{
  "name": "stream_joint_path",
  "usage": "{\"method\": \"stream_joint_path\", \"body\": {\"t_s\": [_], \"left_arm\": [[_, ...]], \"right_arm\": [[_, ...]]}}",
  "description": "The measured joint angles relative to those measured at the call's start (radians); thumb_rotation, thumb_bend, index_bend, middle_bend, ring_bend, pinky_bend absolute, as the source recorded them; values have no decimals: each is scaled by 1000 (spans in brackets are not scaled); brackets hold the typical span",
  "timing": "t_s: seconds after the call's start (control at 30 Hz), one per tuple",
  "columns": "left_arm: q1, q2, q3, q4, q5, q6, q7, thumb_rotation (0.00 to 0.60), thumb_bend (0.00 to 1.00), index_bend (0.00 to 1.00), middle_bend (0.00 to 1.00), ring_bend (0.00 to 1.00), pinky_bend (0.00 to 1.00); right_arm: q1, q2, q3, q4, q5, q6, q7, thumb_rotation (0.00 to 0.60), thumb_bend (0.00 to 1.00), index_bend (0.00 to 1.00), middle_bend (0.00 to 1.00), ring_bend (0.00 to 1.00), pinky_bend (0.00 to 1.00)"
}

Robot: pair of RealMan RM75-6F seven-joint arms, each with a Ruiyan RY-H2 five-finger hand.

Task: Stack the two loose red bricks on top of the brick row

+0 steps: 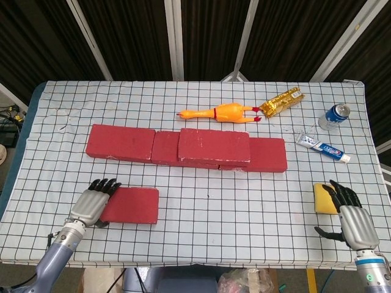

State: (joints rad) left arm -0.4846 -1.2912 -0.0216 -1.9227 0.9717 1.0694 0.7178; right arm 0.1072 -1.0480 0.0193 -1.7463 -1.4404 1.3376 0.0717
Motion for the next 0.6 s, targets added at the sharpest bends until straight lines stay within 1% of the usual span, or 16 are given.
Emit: {"method": "stream_joint_path", "body": {"t_s": [0.17,0.27,0.4,0.6], "left_arm": [[-24,-22,-3,5,-20,11,16,600,0,15,15,0,52],[-34,-35,-2,6,-29,23,33,600,0,27,62,0,90],[-47,-48,2,8,-54,36,62,600,0,35,103,34,150],[-73,-70,4,10,-100,55,96,600,0,37,115,44,156]], "right_arm": [[1,3,3,0,14,-8,0,600,162,117,0,0,0],[-1,7,5,-3,17,-6,4,600,162,117,0,0,0],[-4,13,5,-4,15,-2,16,600,162,117,0,0,0],[-4,16,5,-3,17,-8,19,600,162,117,0,0,0]]}}
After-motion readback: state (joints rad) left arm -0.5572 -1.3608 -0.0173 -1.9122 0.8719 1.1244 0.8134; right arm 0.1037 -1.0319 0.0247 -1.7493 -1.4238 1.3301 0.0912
